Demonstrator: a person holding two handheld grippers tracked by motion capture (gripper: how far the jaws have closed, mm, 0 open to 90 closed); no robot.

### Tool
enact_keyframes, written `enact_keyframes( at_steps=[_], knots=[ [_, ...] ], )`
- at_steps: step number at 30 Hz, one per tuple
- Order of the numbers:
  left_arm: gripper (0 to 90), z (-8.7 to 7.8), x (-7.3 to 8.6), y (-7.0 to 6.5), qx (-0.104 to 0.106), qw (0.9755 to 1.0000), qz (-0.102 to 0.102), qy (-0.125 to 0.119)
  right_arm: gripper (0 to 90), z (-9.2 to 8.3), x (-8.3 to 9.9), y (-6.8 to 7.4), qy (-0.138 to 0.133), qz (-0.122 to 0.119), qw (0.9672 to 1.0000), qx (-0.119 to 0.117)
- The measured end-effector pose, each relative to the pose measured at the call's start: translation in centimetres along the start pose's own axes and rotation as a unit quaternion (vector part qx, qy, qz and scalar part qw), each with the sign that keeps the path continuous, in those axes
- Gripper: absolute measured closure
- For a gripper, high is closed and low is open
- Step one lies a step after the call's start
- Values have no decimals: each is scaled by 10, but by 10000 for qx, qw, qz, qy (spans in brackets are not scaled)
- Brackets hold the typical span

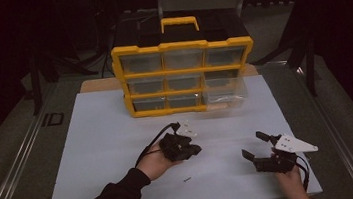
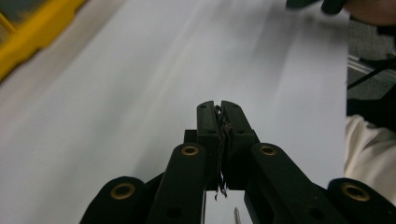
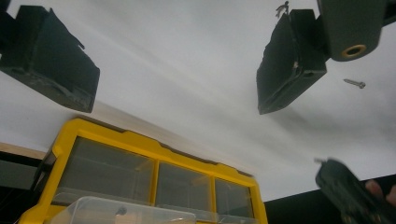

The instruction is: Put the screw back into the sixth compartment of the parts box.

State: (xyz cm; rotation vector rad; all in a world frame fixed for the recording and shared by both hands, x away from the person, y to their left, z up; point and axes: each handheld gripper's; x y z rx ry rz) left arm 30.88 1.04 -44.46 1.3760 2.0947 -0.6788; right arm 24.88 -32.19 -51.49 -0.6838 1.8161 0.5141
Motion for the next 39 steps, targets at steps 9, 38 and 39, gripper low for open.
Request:
enact_keyframes(
  at_steps=[9,38,39],
  knots=[
    [881,-20,-26,5,-103,9996,144,-223,133,0,0,0,-4,-4,10000,0],
    [881,-53,-119,34,-584,9921,158,-1102,133,0,1,0,7,-6,10000,-29],
    [881,-51,-121,35,-607,9921,160,-1090,133,0,1,0,10,8,10000,-21]
  ],
)
Point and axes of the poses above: each handheld gripper's, and its own axes: z roughly forward along the jaws, x roughly out of its underside, y roughly to its left, and after that the axes turned 1 degree about -z, right-handed
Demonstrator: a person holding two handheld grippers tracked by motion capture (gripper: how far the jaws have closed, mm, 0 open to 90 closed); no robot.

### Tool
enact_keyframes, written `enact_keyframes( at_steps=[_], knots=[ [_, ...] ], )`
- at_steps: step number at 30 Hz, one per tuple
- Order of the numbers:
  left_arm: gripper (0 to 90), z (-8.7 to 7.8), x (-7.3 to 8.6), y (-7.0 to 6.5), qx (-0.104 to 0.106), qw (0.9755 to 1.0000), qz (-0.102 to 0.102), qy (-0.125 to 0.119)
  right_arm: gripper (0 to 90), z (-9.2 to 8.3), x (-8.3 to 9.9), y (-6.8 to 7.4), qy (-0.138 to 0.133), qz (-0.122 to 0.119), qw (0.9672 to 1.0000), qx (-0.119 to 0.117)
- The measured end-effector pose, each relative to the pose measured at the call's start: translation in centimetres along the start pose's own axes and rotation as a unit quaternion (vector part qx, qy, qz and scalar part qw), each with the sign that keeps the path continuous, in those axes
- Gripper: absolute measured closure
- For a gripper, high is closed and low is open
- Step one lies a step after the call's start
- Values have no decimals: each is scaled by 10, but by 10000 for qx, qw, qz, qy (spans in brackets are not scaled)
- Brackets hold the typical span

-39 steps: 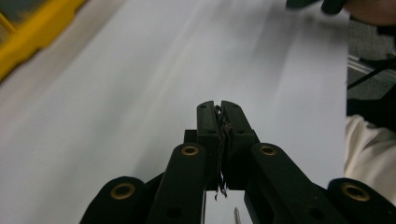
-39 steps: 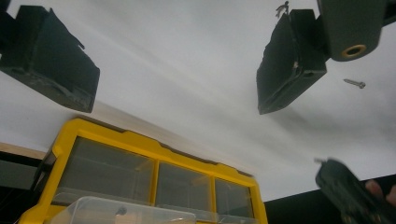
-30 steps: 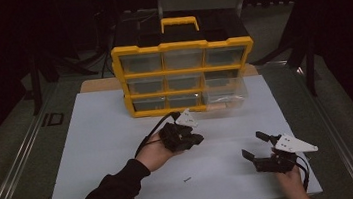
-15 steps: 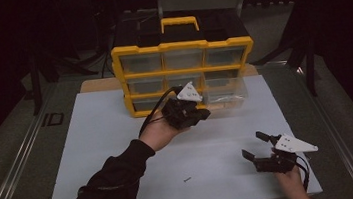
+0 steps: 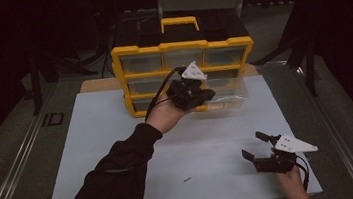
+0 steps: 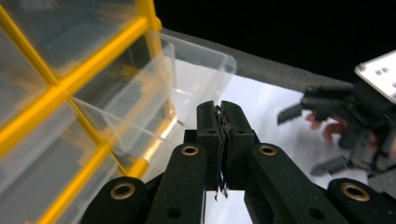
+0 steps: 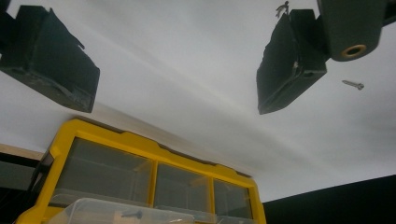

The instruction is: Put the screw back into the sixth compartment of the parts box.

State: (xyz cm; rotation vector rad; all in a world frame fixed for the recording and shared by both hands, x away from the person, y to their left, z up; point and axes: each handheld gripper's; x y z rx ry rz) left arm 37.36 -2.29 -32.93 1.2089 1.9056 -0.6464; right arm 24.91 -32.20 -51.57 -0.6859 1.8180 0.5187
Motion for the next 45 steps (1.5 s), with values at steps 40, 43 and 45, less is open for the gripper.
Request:
enact_keyframes(
  at_steps=[40,43,45],
  knots=[
    [878,89,-18,32,-362,9919,-542,1094,133,-1,0,0,-39,27,10000,-55],
    [877,91,-18,33,-350,9912,-610,1123,133,-1,0,0,-33,24,10000,-73],
    [871,91,-17,35,-350,9904,-658,1161,133,-1,0,0,-20,22,10000,-72]
  ],
)
Point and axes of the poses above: each handheld gripper's, and its own axes: z roughly forward along the jaws, x roughly out of its underside, y roughly to its left, and after that the axes turned 1 degree about -z, right-handed
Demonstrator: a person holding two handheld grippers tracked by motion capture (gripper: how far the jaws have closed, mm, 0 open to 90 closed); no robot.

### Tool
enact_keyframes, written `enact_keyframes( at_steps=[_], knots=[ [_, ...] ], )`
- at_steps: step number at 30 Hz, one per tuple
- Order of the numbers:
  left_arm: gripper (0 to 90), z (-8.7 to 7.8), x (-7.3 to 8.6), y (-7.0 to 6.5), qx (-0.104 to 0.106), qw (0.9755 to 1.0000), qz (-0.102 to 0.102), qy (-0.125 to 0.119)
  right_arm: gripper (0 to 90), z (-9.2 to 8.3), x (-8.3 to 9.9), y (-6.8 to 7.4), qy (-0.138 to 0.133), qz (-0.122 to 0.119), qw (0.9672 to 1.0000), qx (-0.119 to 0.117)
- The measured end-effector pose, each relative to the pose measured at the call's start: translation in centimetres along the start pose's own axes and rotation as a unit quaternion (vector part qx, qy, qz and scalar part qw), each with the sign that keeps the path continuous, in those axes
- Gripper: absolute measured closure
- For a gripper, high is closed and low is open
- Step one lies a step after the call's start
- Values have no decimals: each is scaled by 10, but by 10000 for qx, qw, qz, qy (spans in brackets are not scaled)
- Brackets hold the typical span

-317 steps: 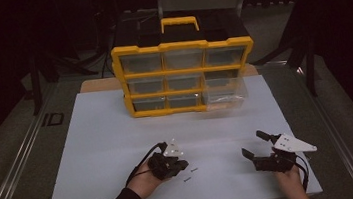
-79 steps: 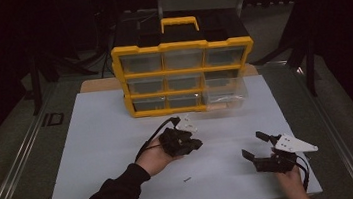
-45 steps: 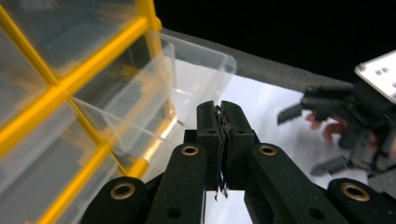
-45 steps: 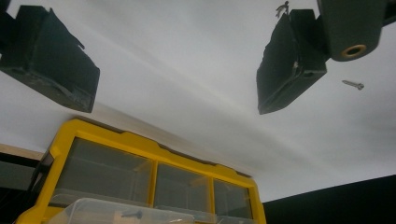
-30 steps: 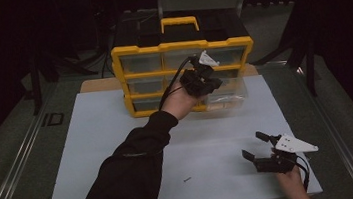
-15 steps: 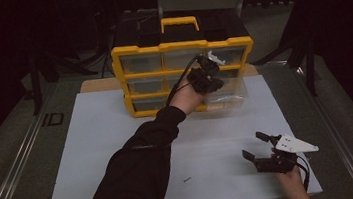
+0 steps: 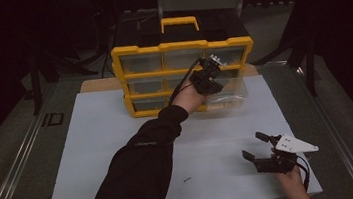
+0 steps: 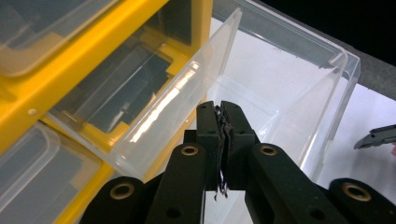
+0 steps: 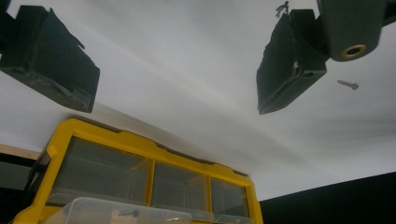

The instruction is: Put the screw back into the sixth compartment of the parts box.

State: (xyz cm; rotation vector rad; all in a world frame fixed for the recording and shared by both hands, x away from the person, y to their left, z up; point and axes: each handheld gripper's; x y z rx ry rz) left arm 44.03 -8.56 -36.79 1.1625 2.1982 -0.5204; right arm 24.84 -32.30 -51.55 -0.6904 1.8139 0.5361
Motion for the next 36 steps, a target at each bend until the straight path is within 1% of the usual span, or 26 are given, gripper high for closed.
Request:
enact_keyframes(
  at_steps=[1,3,4,6,8,10,11,12,13,14,15,16,17,18,19,20,21,22,24,25,26,27,30,31,32,36],
  knots=[
    [870,0,0,1,46,10000,-47,18,133,0,0,0,1,9,10000,0],
    [816,1,-1,1,146,9999,-47,58,134,0,0,0,5,11,10000,2],
    [781,0,-1,0,72,10000,8,54,134,0,0,0,7,5,10000,-1],
    [738,-2,-2,-1,76,10000,9,-3,133,0,0,0,13,-2,10000,-2],
    [686,-5,-3,-2,20,10000,15,-32,133,0,0,0,18,2,10000,-1],
    [644,-6,-3,-2,47,10000,12,-56,134,0,0,0,16,-2,10000,1],
    [644,-8,-4,-2,35,10000,14,-76,133,0,0,0,12,-5,10000,1],
    [618,-11,-4,-3,41,9999,-8,-116,134,0,0,0,9,-2,10000,2],
    [602,-15,-4,-4,26,9998,35,-193,134,0,0,0,12,-7,10000,6],
    [586,-15,-4,-4,26,9998,35,-193,134,0,0,0,12,-7,10000,6],
    [571,-19,-4,-5,80,9997,32,-249,133,0,0,0,11,-4,10000,6],
    [560,-19,-4,-5,80,9997,32,-249,133,0,0,0,11,-4,10000,6],
    [556,-25,-3,-6,66,9995,56,-291,134,0,0,0,4,4,10000,9],
    [553,-25,-3,-6,66,9995,56,-291,134,0,0,0,4,4,10000,9],
    [535,-31,-2,-6,117,9993,56,-346,134,0,0,0,3,9,10000,13],
    [534,-31,-2,-6,117,9993,56,-346,134,0,0,0,3,9,10000,13],
    [525,-39,0,-7,162,9990,82,-420,134,0,0,0,6,6,10000,13],
    [519,-39,0,-7,162,9990,82,-420,134,0,0,0,6,6,10000,13],
    [501,-45,3,-7,205,9987,78,-454,134,0,0,0,7,0,10000,13],
    [479,-50,8,-7,308,9980,151,-523,133,0,0,0,9,-9,10000,14],
    [463,-50,8,-7,308,9980,151,-523,133,0,0,0,9,-9,10000,14],
    [437,-54,12,-7,394,9977,171,-517,133,0,0,1,13,-7,10000,16],
    [375,-57,17,-8,413,9977,196,-490,133,0,0,0,18,-14,10000,22],
    [375,-60,22,-9,447,9976,264,-467,133,0,0,0,19,-19,10000,23],
    [305,-61,25,-10,435,9976,274,-466,133,0,0,1,32,-21,10000,29],
    [270,-66,36,-11,516,9968,298,-530,134,0,0,1,31,-22,10000,37]
  ],
)
Point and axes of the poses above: each handheld gripper's, and its own axes: z roughly forward along the jaws, x roughly out of its underside, y roughly to its left, and after that the axes turned 1 degree about -z, right-handed
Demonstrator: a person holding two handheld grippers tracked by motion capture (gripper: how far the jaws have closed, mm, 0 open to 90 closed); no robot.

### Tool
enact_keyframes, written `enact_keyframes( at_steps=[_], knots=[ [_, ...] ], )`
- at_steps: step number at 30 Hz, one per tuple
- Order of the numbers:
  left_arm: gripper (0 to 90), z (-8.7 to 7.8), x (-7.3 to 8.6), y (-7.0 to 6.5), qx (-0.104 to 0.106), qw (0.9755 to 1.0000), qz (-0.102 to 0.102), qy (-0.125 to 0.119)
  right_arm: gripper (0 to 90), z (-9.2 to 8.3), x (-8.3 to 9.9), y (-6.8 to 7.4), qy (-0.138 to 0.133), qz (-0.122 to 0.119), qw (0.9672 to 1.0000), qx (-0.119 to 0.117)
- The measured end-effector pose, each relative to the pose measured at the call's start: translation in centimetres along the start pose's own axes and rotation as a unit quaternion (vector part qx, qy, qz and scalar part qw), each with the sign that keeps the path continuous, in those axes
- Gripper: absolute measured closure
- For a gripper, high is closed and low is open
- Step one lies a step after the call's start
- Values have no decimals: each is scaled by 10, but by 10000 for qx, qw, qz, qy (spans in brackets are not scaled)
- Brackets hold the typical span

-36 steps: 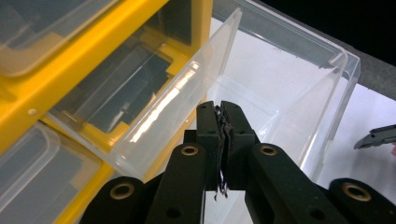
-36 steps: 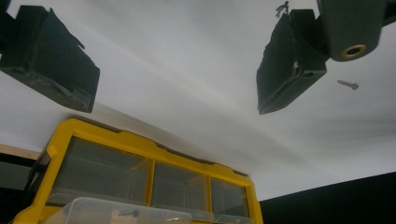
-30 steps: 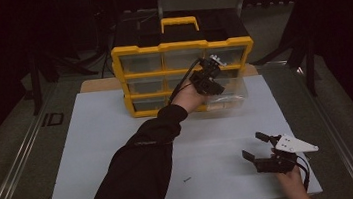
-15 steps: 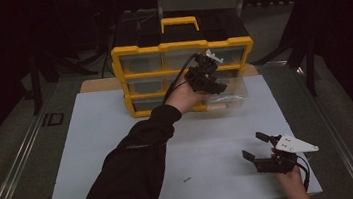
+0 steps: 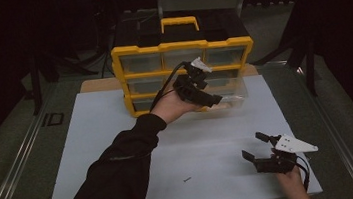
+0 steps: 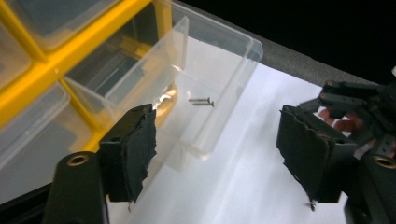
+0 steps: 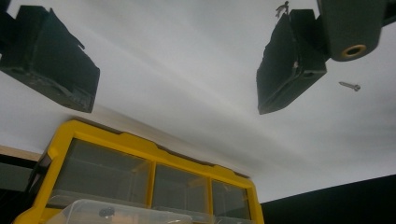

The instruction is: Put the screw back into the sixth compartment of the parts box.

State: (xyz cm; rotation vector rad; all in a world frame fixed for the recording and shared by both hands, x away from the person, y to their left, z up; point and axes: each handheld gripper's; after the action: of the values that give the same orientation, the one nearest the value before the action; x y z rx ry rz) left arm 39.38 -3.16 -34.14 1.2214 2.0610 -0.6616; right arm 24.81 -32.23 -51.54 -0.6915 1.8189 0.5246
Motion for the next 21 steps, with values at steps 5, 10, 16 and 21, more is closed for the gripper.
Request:
enact_keyframes(
  at_steps=[5,10,16,21],
  knots=[
    [209,-5,15,-6,49,9998,77,-167,134,0,0,0,6,-10,10000,-1],
    [158,-5,29,-13,113,9998,129,-103,134,0,0,0,10,4,10000,2],
    [150,-5,46,-17,158,9998,102,-58,134,0,0,0,16,5,10000,10],
    [150,-4,65,-22,194,9998,109,0,133,0,0,0,9,0,10000,10]
  ],
)
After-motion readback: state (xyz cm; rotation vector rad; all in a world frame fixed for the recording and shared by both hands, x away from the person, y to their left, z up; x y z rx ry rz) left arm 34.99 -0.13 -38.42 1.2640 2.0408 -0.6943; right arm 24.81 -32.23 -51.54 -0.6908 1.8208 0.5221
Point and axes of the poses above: each handheld gripper's, and its own axes: z roughly forward along the jaws, x roughly out of its underside, y roughly to its left, and after that the axes turned 1 degree about -z, right-handed
